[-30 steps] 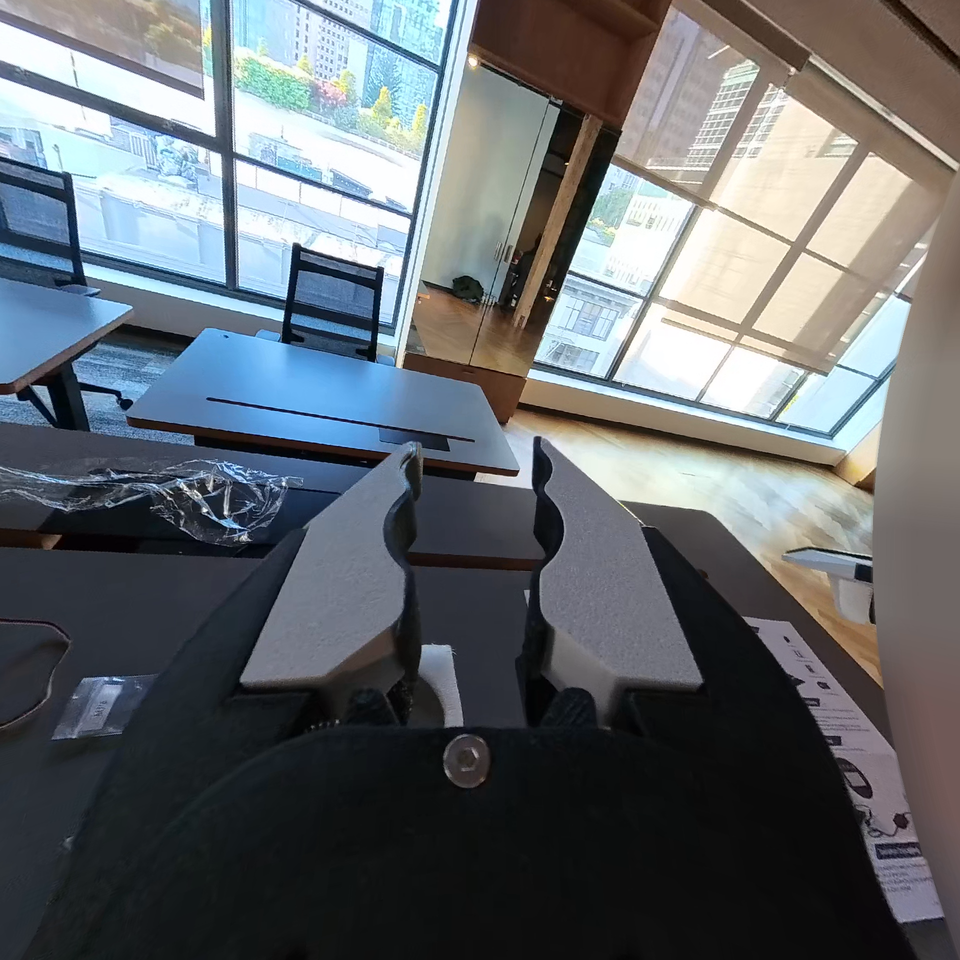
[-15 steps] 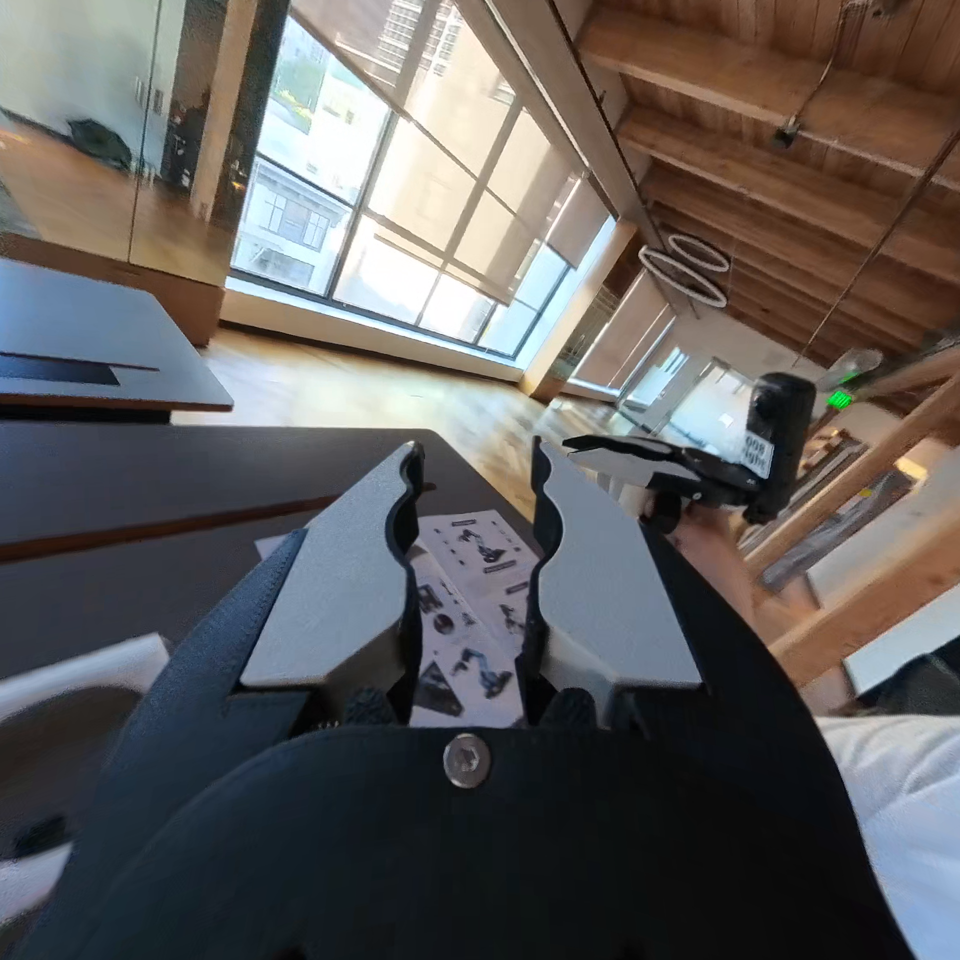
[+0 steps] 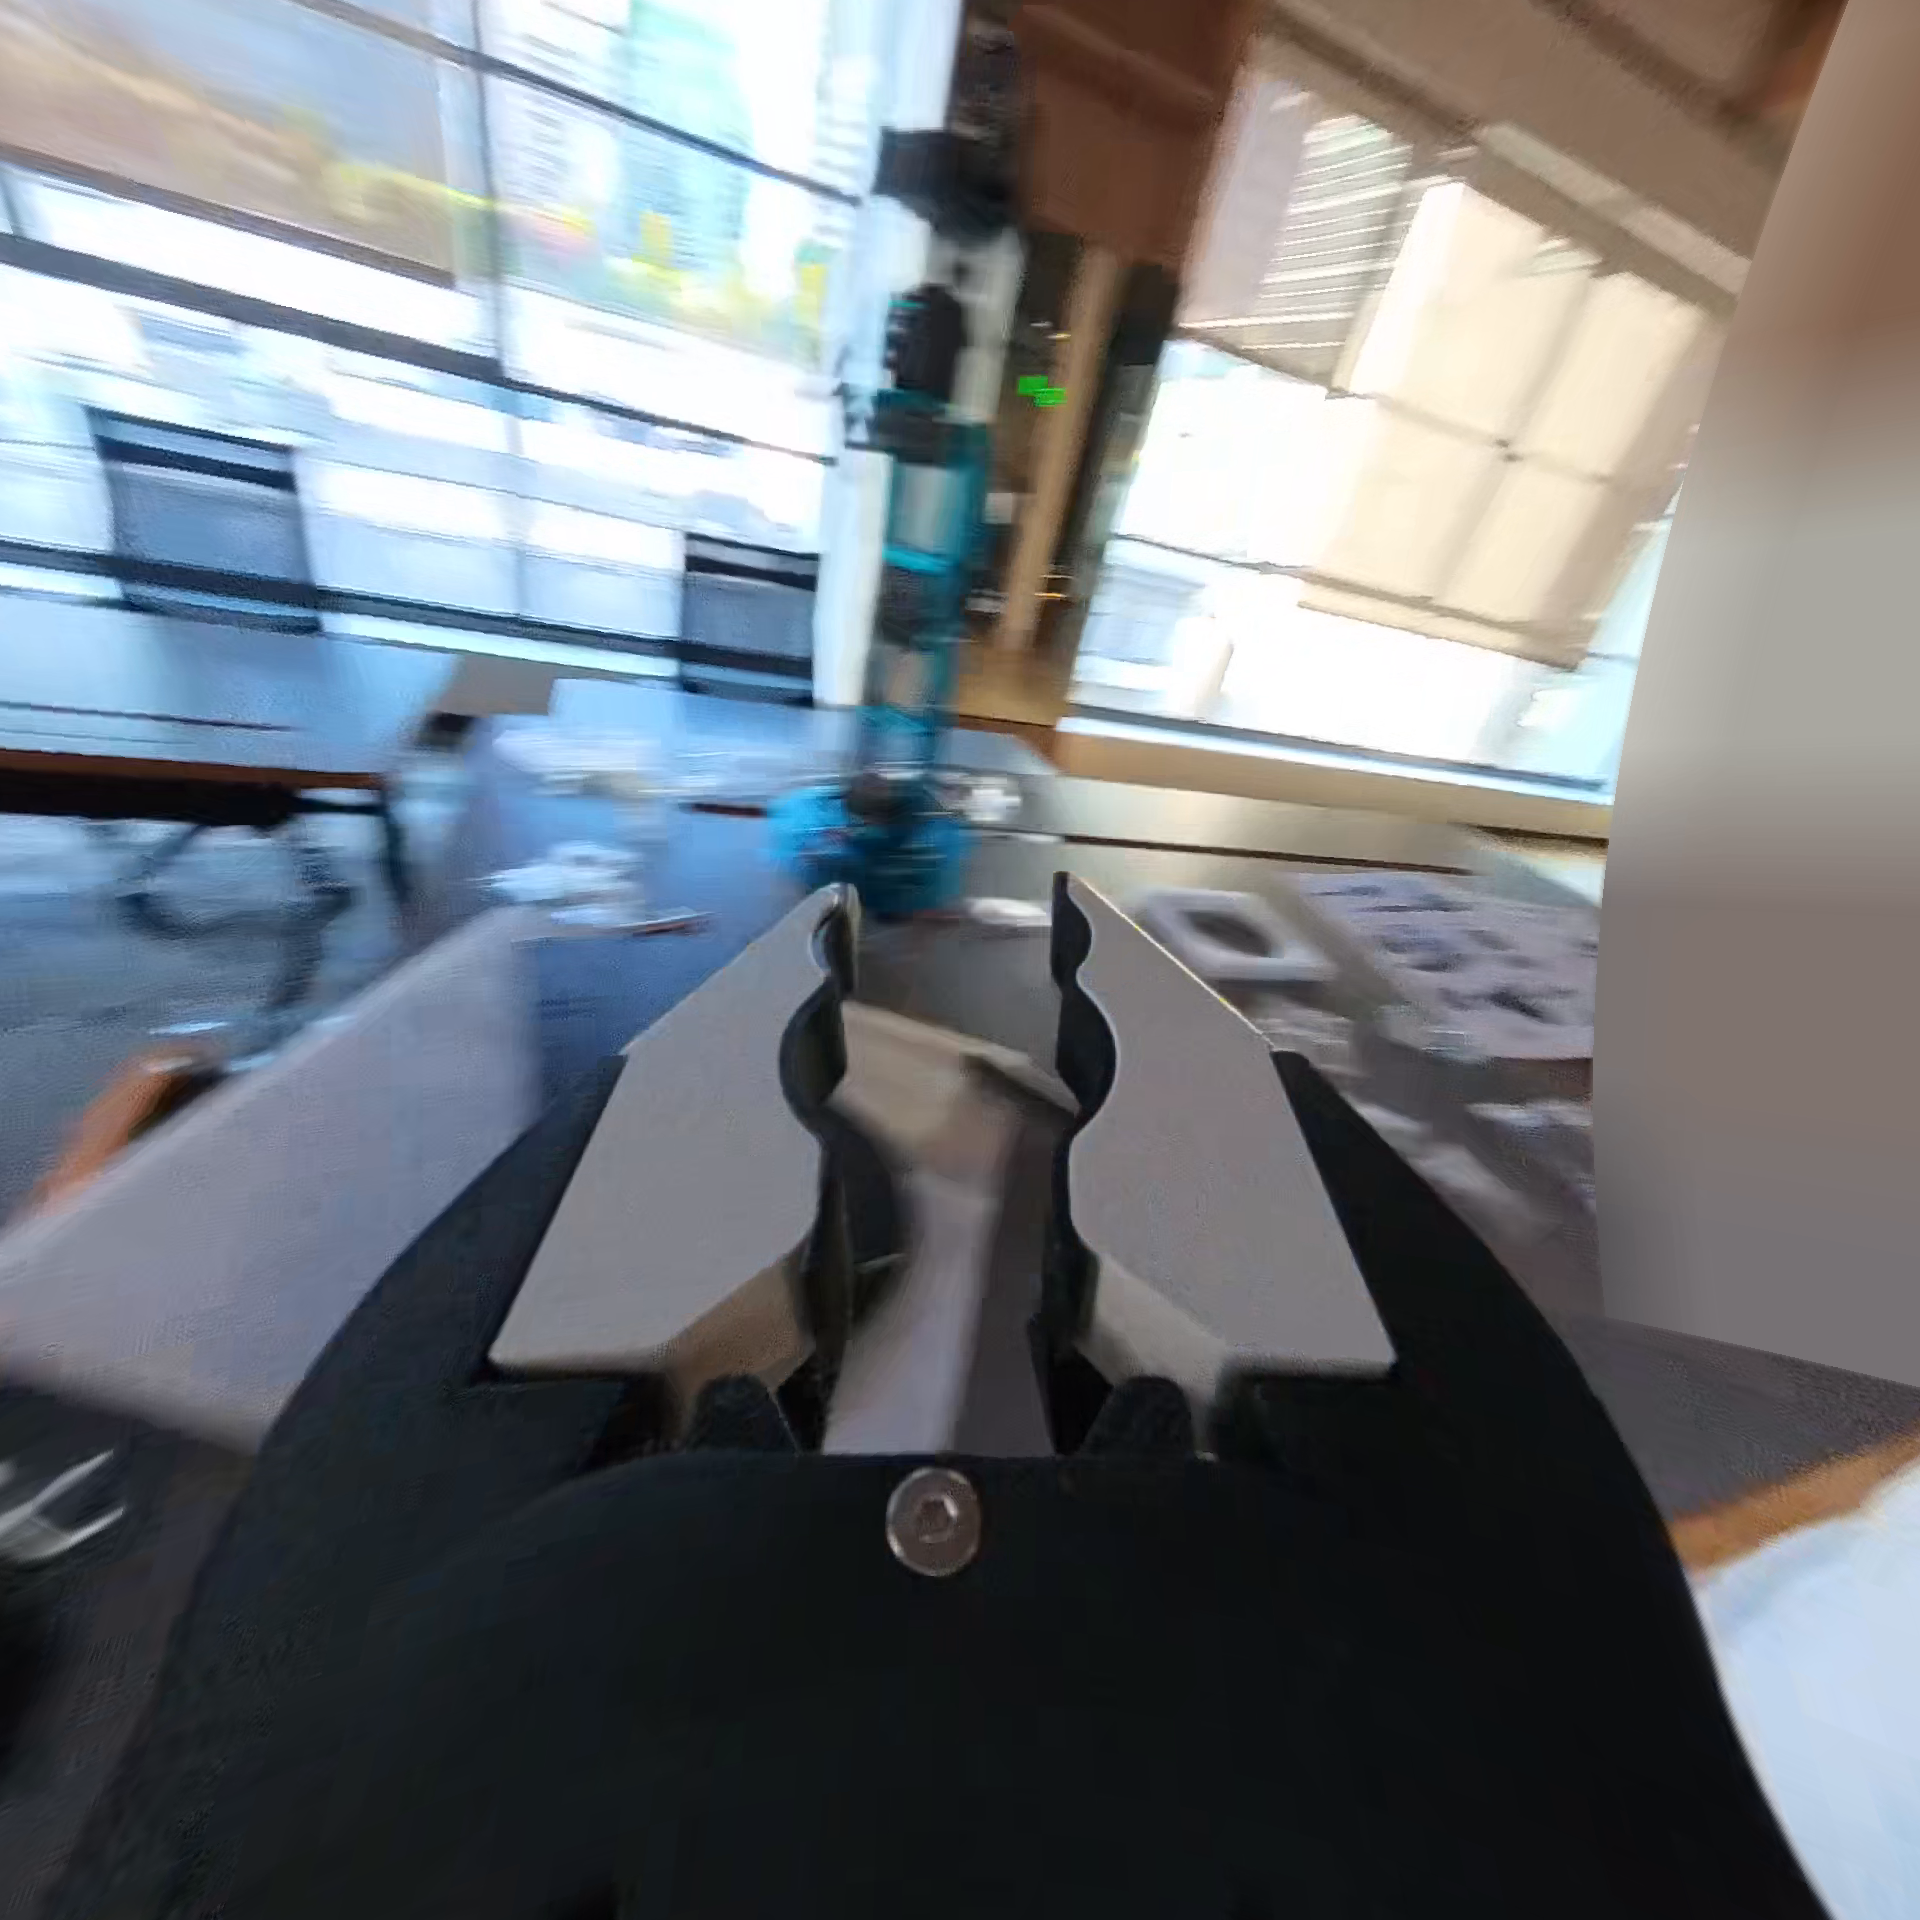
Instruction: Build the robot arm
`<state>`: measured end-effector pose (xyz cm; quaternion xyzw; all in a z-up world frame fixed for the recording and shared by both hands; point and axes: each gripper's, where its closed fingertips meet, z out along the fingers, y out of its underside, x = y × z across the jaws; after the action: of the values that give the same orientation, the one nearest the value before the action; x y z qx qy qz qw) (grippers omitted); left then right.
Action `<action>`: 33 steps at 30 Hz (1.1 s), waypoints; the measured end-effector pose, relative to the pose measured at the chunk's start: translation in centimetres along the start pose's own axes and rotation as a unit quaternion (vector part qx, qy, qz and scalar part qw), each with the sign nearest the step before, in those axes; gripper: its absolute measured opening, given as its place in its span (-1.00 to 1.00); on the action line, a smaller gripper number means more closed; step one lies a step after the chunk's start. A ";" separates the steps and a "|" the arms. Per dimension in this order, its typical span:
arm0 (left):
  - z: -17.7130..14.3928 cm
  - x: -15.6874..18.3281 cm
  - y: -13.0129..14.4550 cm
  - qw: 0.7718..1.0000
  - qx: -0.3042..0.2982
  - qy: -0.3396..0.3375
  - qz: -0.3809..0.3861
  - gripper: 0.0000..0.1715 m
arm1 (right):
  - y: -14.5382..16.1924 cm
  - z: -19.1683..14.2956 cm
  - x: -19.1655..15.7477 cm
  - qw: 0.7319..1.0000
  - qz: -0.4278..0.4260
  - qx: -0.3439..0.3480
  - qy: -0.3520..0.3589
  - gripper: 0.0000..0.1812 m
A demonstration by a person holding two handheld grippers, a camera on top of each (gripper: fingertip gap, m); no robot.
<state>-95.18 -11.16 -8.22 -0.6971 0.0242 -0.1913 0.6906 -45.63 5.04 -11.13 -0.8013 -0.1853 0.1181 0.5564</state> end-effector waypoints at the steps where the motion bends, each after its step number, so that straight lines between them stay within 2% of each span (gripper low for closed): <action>1: -2.5 -3.8 -0.8 0.999 0.001 -0.040 0.011 -0.59 | 0.5 0.6 -1.9 1.000 0.004 -0.021 -0.012 -0.62; 3: -6.0 -10.0 -2.5 0.996 0.007 -0.087 0.012 -0.59 | 0.3 1.6 -4.7 0.999 -0.008 -0.050 -0.003 -0.61; 6: -7.9 -15.1 -4.8 0.997 0.019 -0.074 -0.014 -0.63 | -1.7 2.3 -8.3 0.997 -0.051 -0.055 0.027 -0.63; 9: -8.6 -18.3 -5.7 0.997 0.032 -0.063 -0.022 -0.65 | -3.3 2.6 -11.1 0.992 -0.096 -0.062 0.051 -0.64; 18: -9.8 -24.8 -3.3 0.997 0.001 -0.067 -0.034 -0.69 | -5.4 4.0 -14.7 0.986 -0.112 -0.079 0.091 -0.65; 25: -9.6 -27.0 -3.7 0.998 -0.004 -0.061 -0.020 -0.69 | -5.6 5.8 -17.2 0.987 -0.114 -0.082 0.076 -0.66; 28: -8.7 -26.9 -3.7 0.999 -0.006 -0.037 -0.004 -0.69 | -4.6 7.1 -21.5 0.989 -0.128 -0.075 -0.013 -0.73; 29: -8.3 -26.3 -3.4 1.000 -0.012 -0.011 0.000 -0.69 | -3.9 7.6 -23.2 0.987 -0.135 -0.073 -0.041 -0.75; 31: -7.2 -23.4 -2.4 0.994 -0.023 0.103 -0.009 -0.70 | -2.1 8.9 -27.1 0.982 -0.139 -0.072 -0.101 -0.78; 33: -6.7 -20.5 -1.0 0.974 -0.043 0.215 -0.046 -0.75 | 0.2 10.3 -31.7 0.973 -0.128 -0.076 -0.178 -0.83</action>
<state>-116.35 -11.38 -12.21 -0.6686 0.1484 -0.3674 0.6293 -78.26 0.12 -15.43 -0.7770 -0.3910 0.1724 0.4622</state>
